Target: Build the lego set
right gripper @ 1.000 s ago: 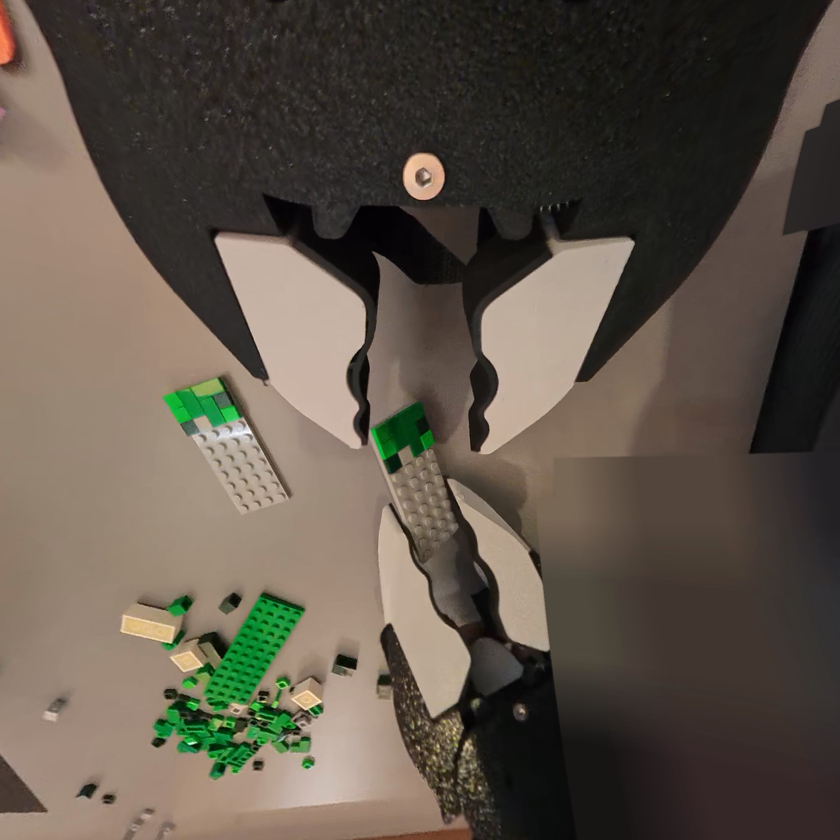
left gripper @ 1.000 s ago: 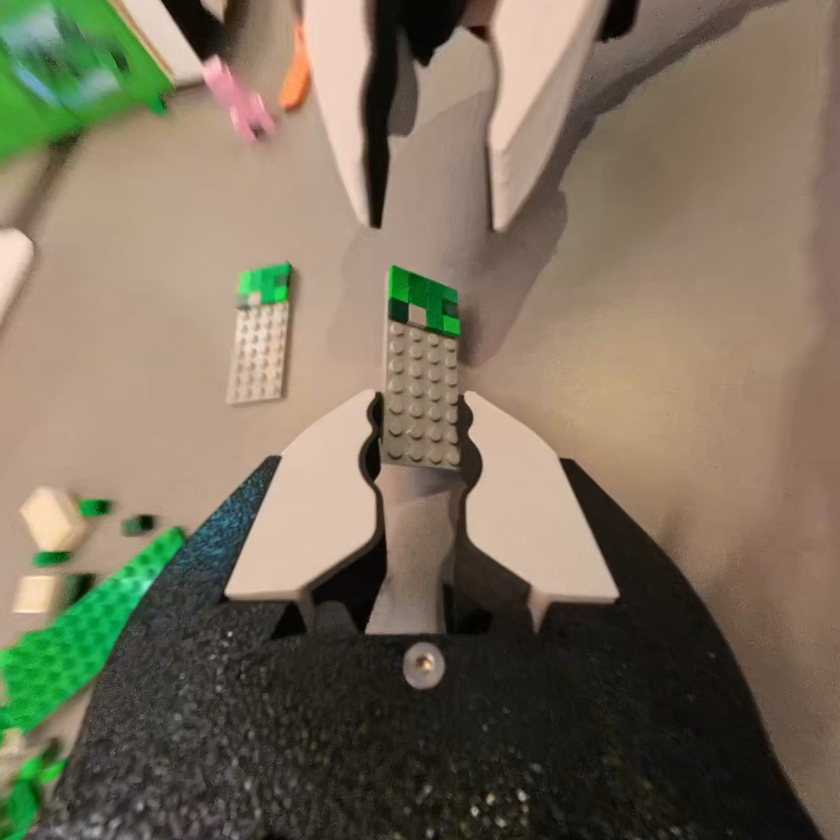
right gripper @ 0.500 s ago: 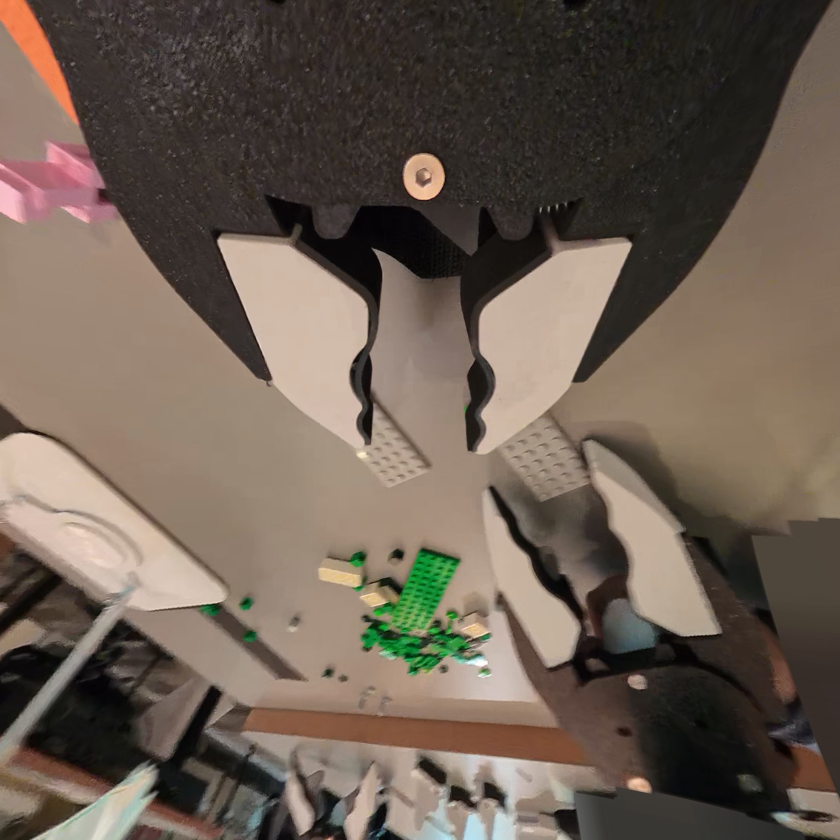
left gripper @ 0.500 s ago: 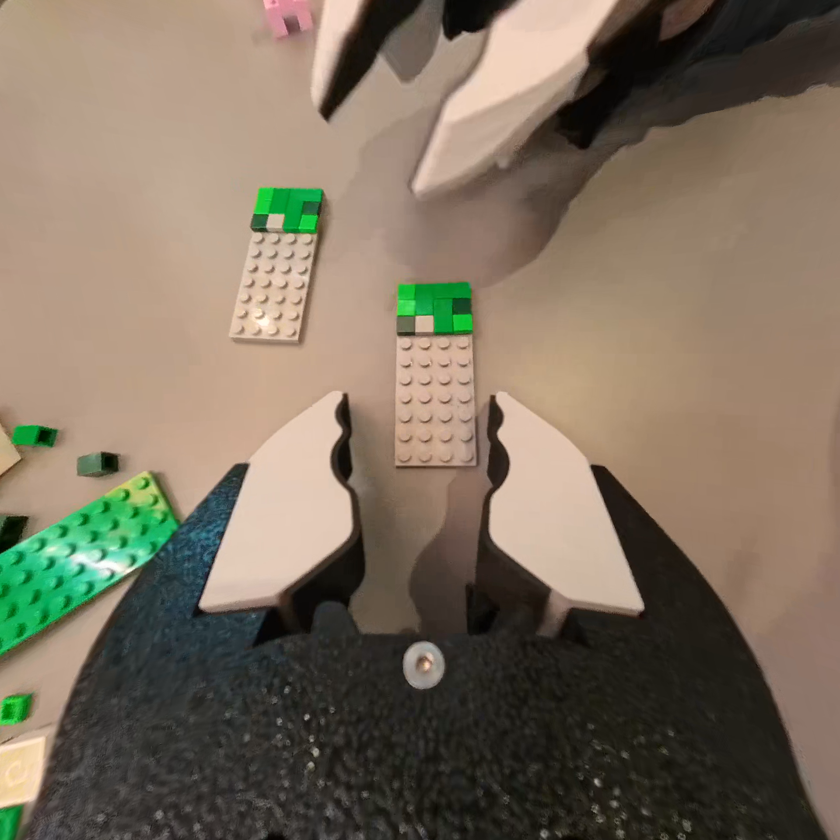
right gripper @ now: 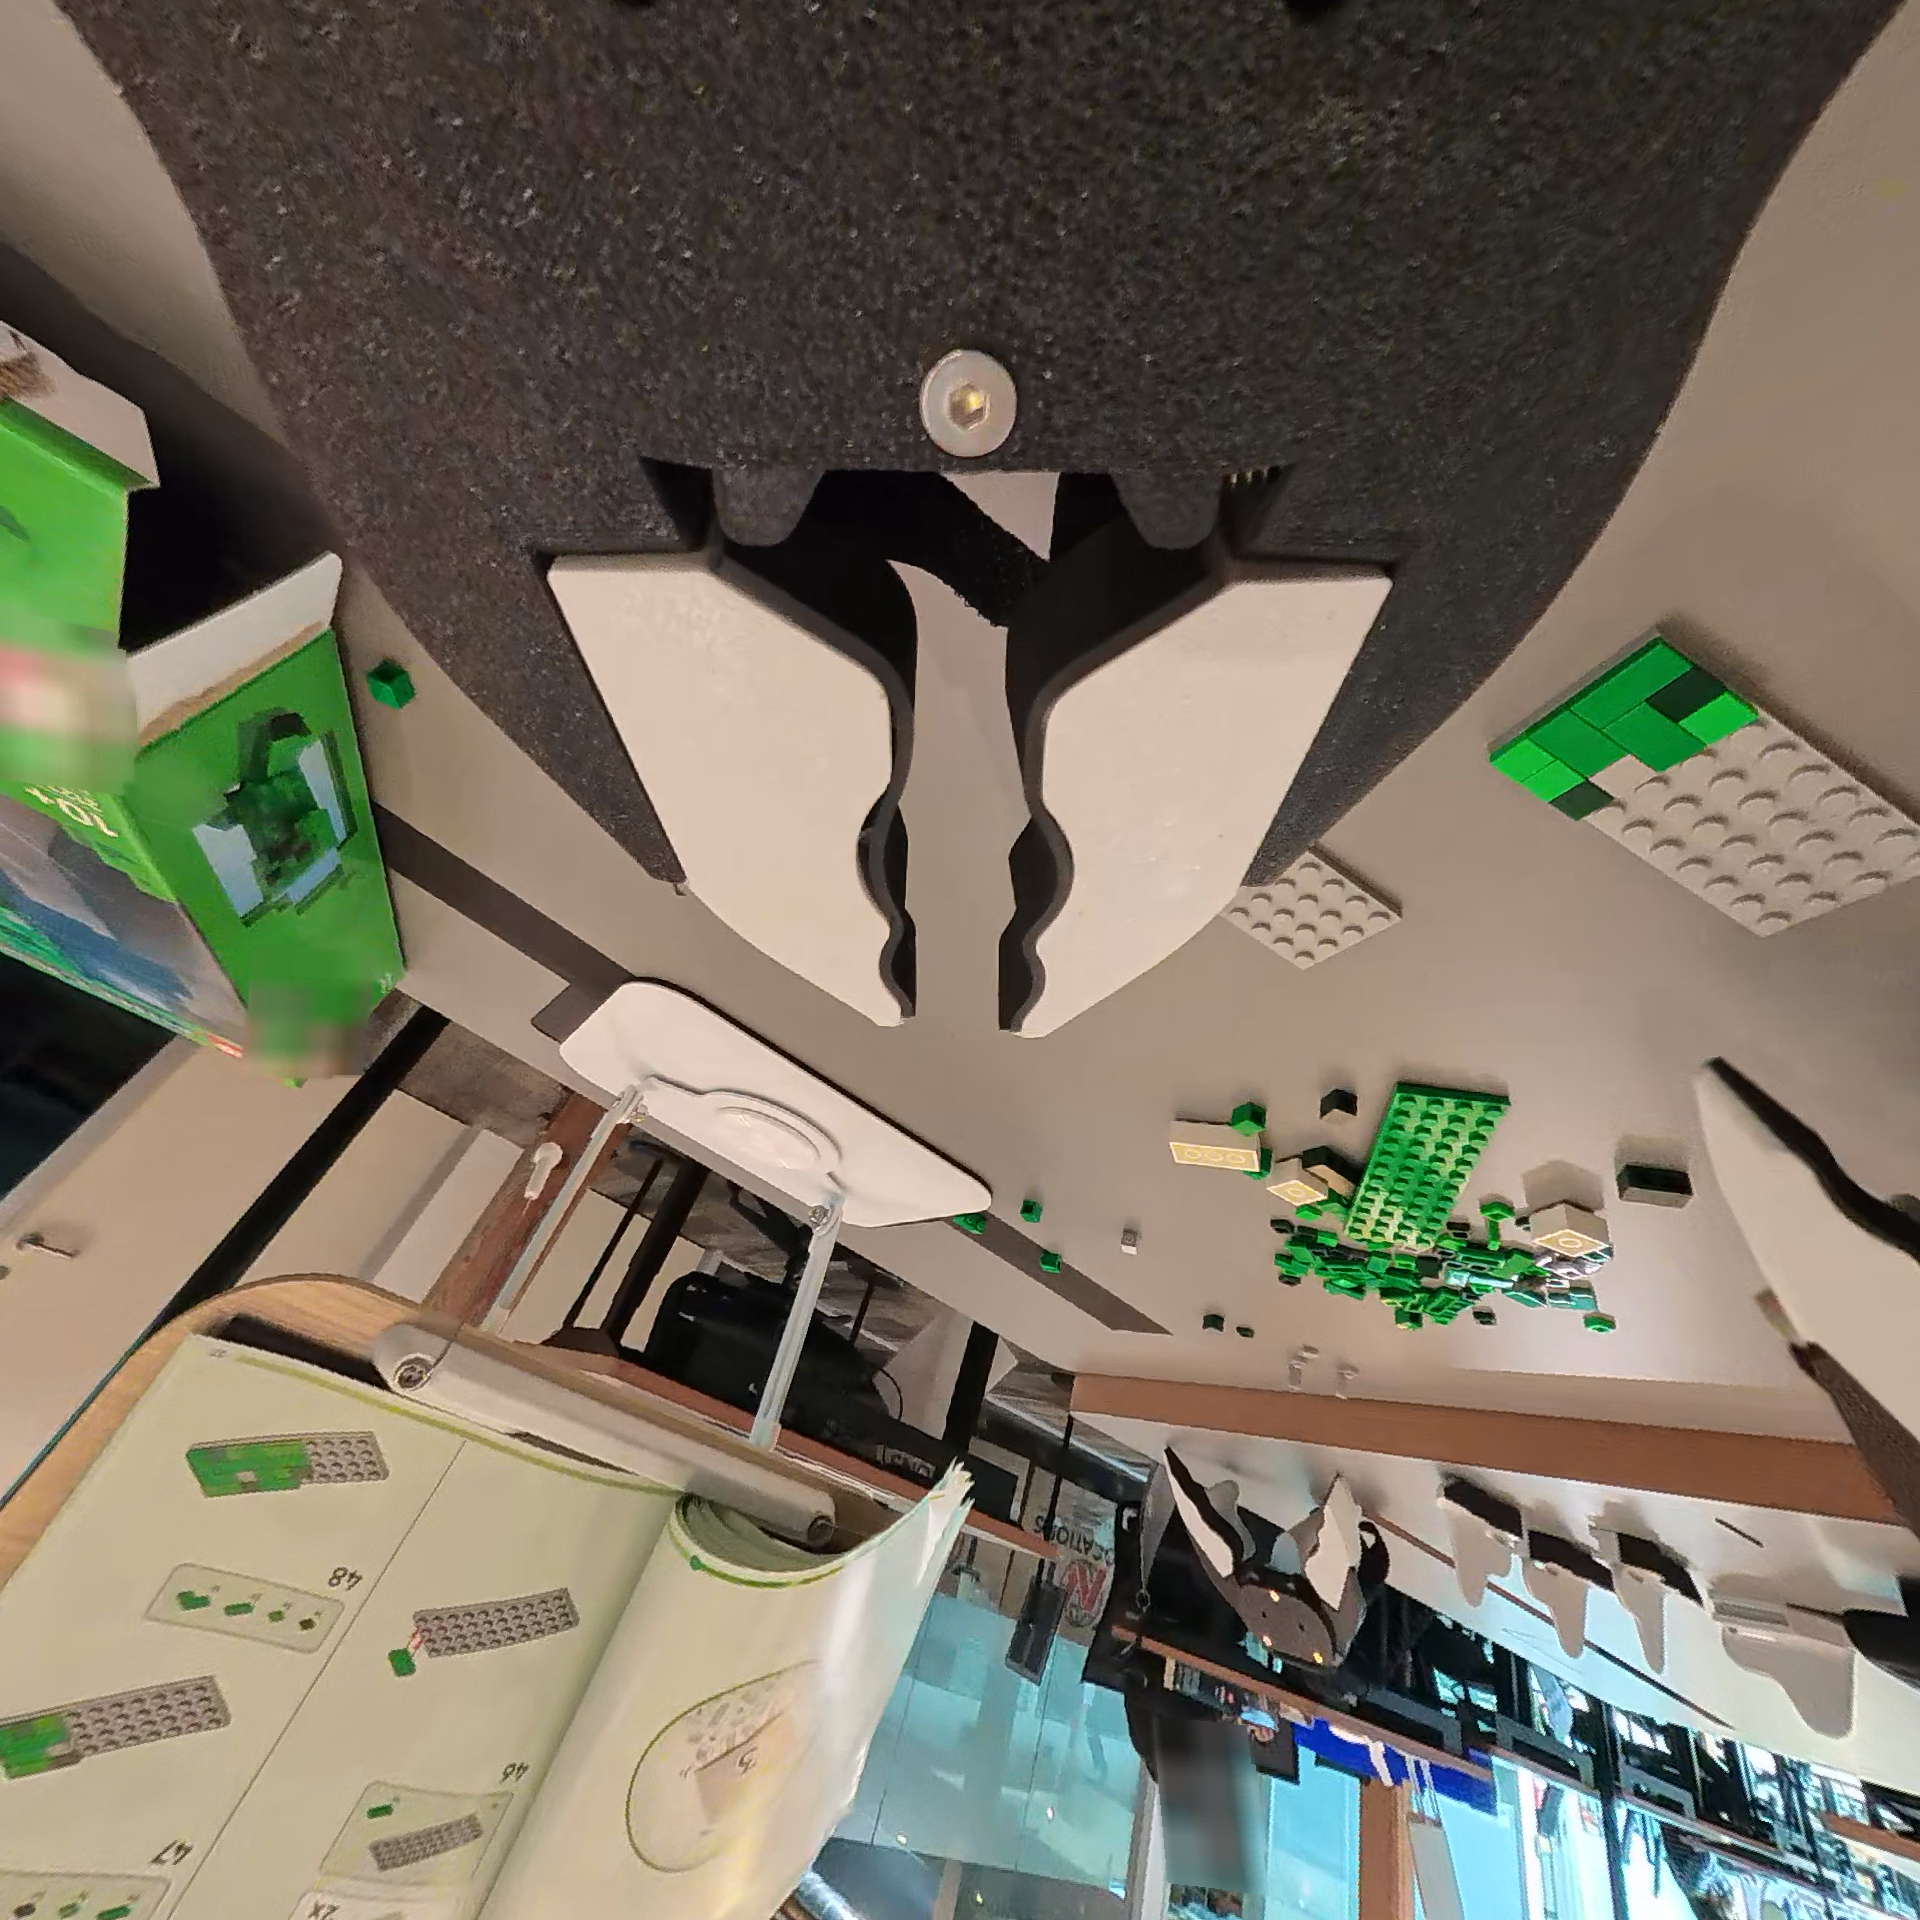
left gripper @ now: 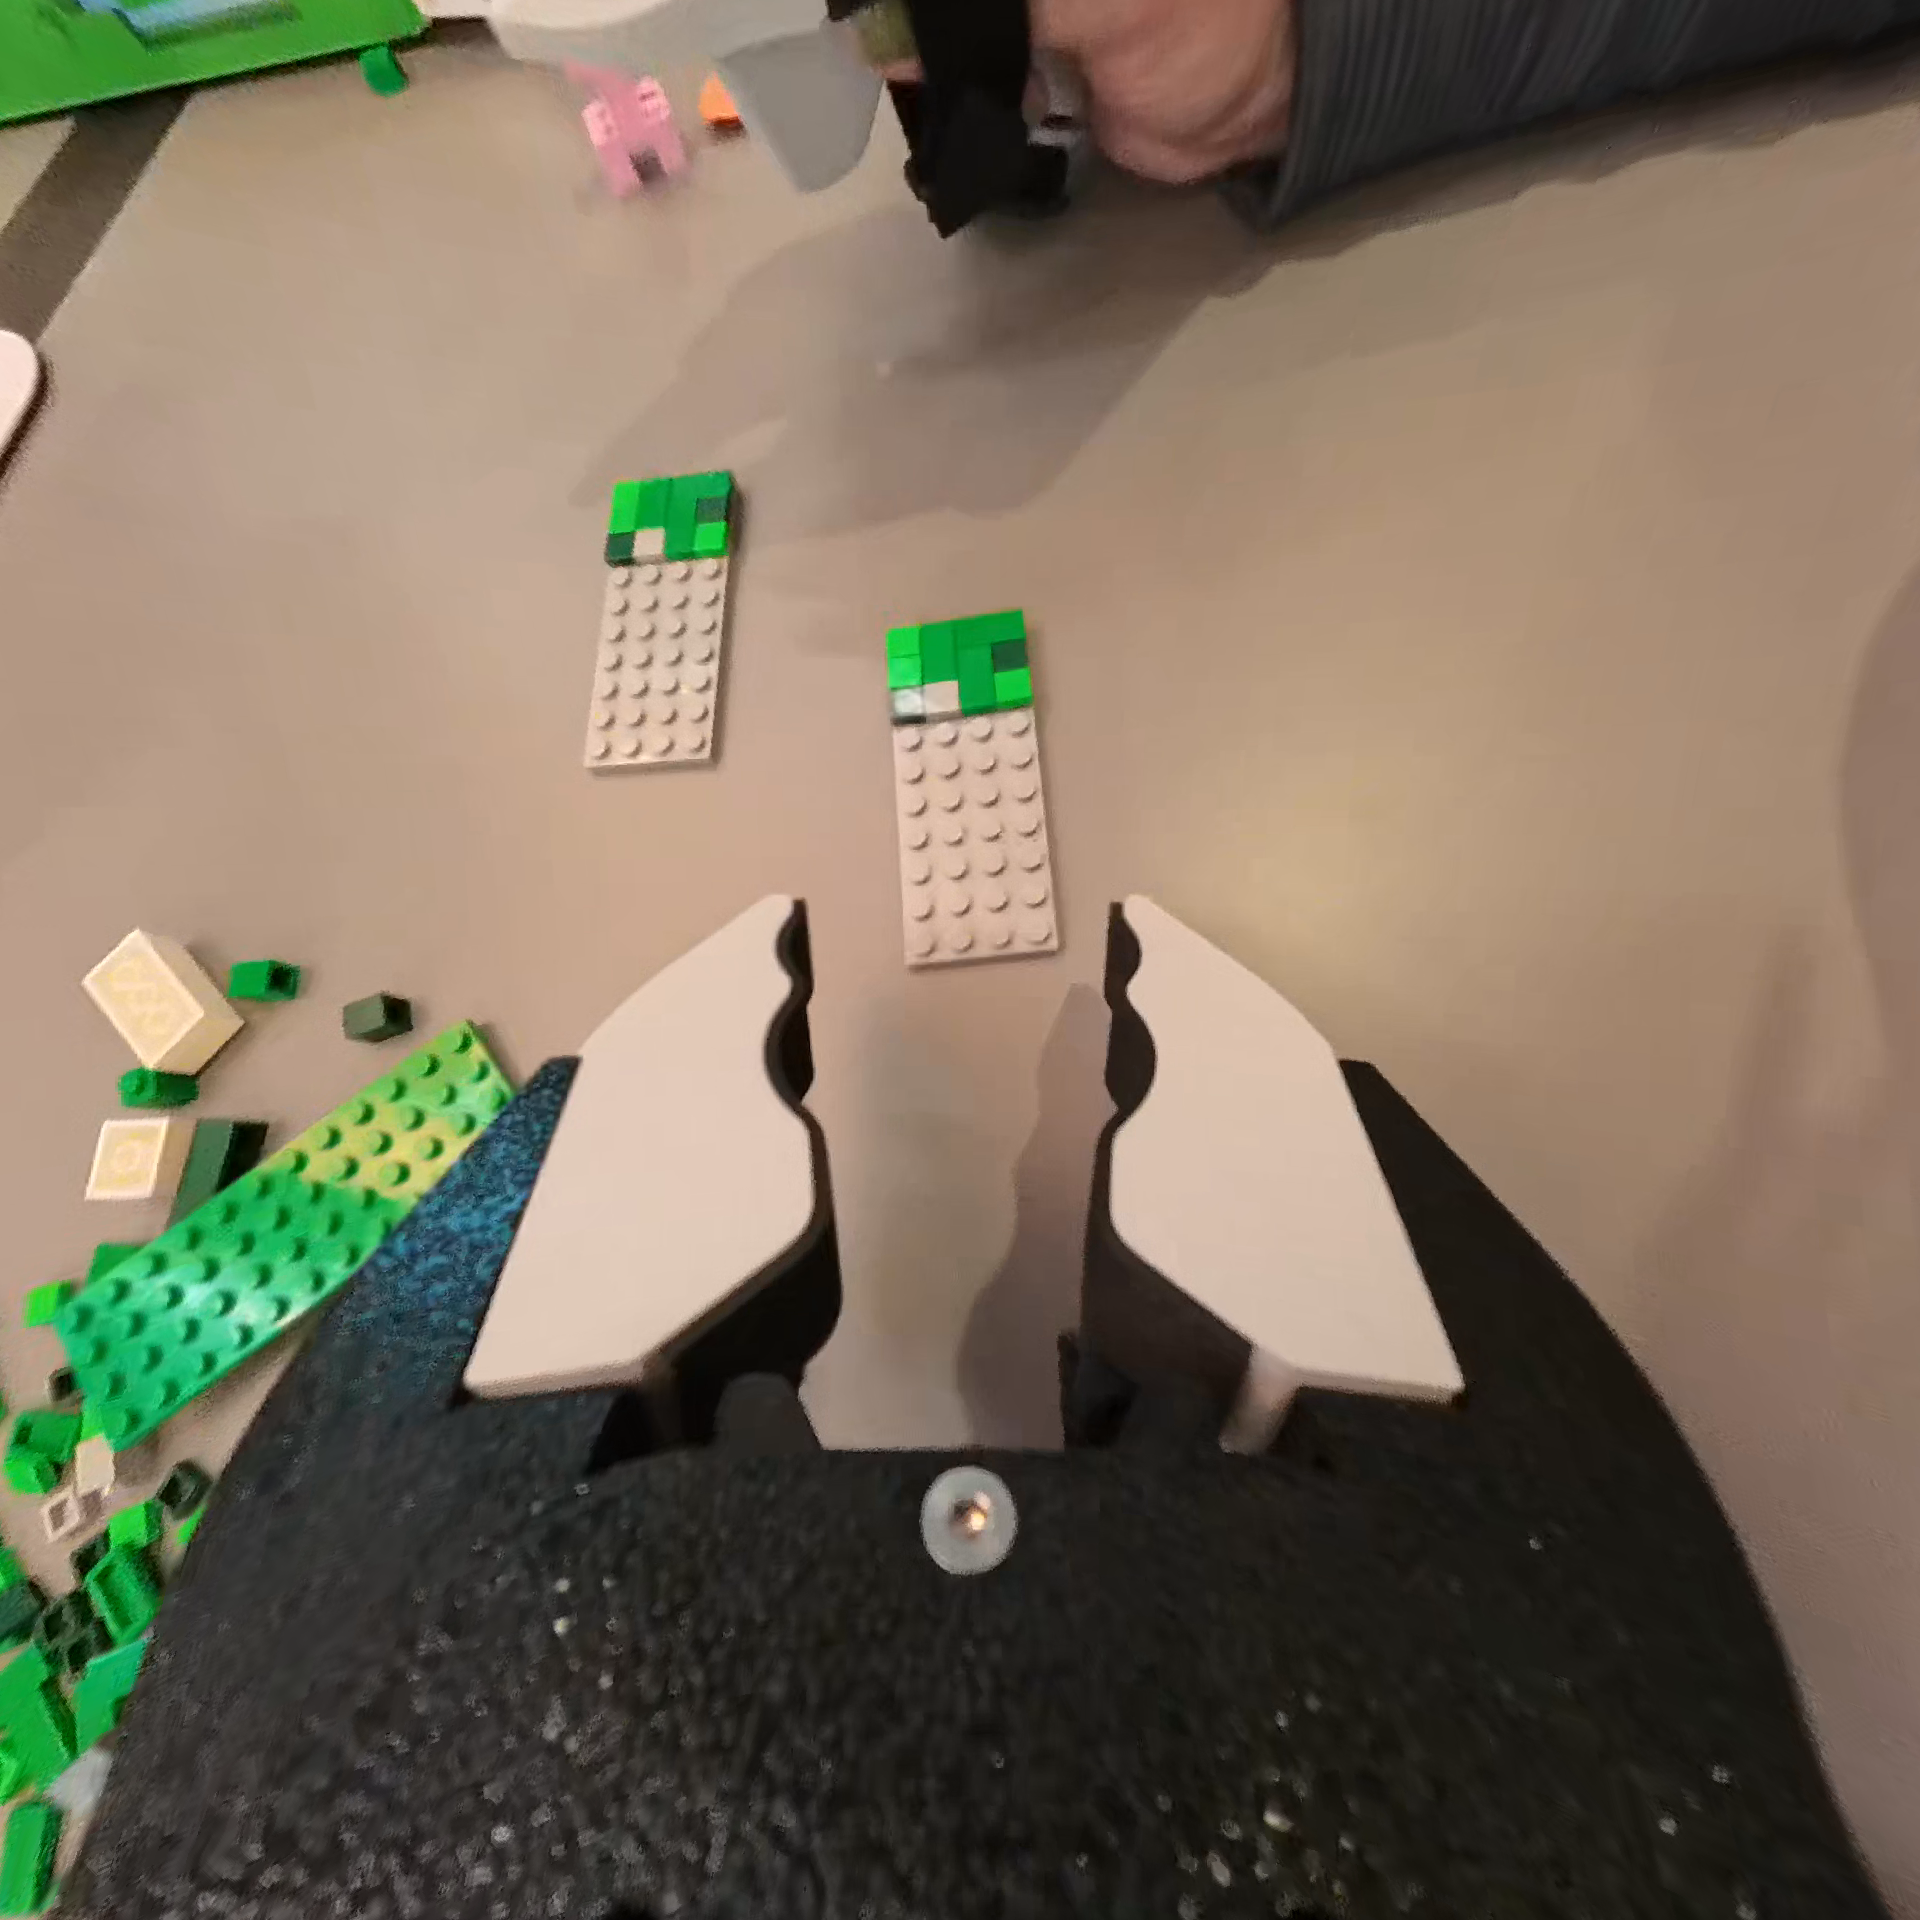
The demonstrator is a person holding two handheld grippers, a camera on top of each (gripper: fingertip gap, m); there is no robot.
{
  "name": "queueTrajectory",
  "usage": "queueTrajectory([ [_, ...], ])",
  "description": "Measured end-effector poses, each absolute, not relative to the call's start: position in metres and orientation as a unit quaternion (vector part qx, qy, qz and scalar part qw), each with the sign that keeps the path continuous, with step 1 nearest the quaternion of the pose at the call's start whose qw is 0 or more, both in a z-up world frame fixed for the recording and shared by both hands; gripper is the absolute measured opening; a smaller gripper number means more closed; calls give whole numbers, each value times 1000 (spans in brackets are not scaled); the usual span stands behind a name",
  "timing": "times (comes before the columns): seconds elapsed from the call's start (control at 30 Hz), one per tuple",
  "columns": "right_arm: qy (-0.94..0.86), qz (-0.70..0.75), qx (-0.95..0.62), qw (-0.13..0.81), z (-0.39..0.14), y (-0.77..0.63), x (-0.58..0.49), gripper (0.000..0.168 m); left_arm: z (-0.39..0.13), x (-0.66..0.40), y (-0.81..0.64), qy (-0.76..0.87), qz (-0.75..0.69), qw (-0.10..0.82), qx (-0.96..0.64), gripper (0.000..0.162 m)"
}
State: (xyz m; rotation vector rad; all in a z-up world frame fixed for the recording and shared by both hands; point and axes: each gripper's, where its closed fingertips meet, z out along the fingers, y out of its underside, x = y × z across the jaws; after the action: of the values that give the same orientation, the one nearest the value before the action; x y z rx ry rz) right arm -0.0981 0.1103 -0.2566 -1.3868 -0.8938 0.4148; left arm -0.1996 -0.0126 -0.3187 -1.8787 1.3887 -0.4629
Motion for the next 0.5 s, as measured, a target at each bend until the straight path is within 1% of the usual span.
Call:
queueTrajectory([
  [0.13,-389,197,-607,664,-254,109,-97,14,-337,-193,-9,566,-124,326,-747,62],
  [0.27,-368,217,-608,669,-249,111,-92,14,-341,-184,-6,566,-123,304,-756,62],
  [0.3,-360,225,-606,673,-247,112,-91,14,-341,-181,-6,568,-127,298,-757,57],
  [0.4,-333,243,-609,677,-243,117,-86,14,-342,-173,2,579,-129,298,-748,30],
  [0.47,-320,250,-610,681,-240,118,-82,13,-342,-165,11,576,-137,302,-747,19],
  [0.5,-315,255,-609,682,-239,119,-80,13,-341,-159,15,575,-146,304,-745,17],
])
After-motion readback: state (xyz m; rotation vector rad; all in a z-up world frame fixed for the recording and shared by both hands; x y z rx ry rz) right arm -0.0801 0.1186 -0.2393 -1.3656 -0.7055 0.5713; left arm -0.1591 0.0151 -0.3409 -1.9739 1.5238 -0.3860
